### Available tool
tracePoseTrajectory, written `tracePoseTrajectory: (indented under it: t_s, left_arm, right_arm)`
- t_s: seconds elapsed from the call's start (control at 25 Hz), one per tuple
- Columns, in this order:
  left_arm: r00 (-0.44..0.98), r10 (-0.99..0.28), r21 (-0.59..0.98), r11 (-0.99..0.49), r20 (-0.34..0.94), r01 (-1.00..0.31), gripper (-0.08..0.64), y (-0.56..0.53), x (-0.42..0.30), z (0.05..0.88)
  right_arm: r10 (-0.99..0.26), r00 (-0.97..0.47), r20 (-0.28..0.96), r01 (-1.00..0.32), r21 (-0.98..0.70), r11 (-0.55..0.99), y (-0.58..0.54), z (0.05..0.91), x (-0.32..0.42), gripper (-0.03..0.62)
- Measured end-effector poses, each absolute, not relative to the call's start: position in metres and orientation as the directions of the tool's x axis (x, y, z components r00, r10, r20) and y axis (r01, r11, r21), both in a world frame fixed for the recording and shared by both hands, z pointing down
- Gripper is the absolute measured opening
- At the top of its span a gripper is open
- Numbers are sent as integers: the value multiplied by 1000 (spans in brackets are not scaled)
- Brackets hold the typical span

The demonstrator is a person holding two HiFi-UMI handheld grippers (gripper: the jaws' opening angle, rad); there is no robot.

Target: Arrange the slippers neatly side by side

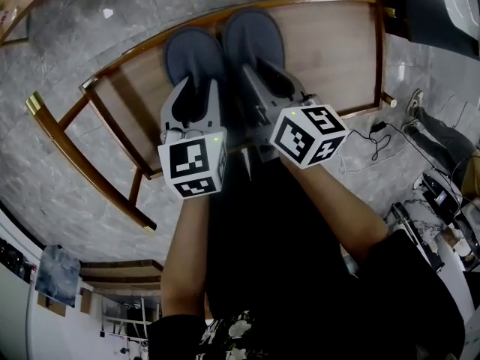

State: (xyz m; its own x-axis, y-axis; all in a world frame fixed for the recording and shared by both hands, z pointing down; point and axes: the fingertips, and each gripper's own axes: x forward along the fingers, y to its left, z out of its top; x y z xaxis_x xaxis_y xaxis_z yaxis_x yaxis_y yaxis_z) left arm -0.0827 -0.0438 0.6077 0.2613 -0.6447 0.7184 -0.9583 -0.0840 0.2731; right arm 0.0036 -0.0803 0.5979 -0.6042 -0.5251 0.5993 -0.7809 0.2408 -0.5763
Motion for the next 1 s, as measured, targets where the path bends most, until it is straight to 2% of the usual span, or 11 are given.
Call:
tracePoseTrajectory:
  t_s: [0.12,0.4,0.44,0.52,0.6,0.76,0.88,1.0]
  left_arm:
    - [264,-659,289,-74,704,-954,148,-45,-81,601]
    - [256,-683,294,-63,684,-954,155,-36,-81,578]
    - [260,-684,294,-69,682,-953,155,-31,-82,573]
    - [266,-674,293,-76,689,-953,155,-16,-83,567]
    - [274,-641,306,-64,717,-950,140,6,-82,573]
    - [318,-516,377,9,795,-926,127,51,-70,608]
    - [343,-470,404,33,813,-914,127,62,-60,619]
    - [346,-468,410,38,813,-911,120,60,-56,622]
  right_arm:
    - [-495,-659,566,-746,-575,336,-77,588,-4,146]
    - [-466,-709,530,-705,-517,485,-74,556,6,153]
    - [-466,-712,525,-701,-505,503,-73,550,12,137]
    - [-435,-729,528,-679,-480,556,-68,543,22,9]
    - [-351,-727,590,-655,-445,611,-55,554,32,0]
    - [-149,-620,770,-609,-352,711,-17,600,51,-2]
    - [-79,-593,801,-585,-361,726,1,615,55,-2]
    - [-67,-588,806,-587,-368,721,5,621,54,-2]
